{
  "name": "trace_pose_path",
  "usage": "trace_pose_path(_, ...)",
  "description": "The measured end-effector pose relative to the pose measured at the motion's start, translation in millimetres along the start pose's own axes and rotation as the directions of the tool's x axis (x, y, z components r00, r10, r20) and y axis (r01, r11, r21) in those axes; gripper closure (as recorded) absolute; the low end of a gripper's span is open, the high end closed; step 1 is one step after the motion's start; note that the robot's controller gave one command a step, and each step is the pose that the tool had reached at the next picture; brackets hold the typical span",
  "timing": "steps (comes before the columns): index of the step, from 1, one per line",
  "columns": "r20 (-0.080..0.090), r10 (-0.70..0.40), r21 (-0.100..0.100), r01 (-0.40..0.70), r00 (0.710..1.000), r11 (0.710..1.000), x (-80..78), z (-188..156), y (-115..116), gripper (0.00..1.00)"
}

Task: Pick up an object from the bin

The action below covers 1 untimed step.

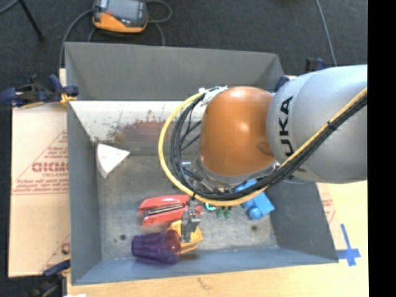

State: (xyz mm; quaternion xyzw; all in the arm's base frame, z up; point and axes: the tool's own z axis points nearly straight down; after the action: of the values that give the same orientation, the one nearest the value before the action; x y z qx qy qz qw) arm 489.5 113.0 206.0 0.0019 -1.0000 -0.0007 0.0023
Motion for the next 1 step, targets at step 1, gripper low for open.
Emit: trace_pose_path(1, 0.007, 0.003, -0.001, -0.003, 1.0, 1.0, -1.7, -3.2, -0.3, 0.0)
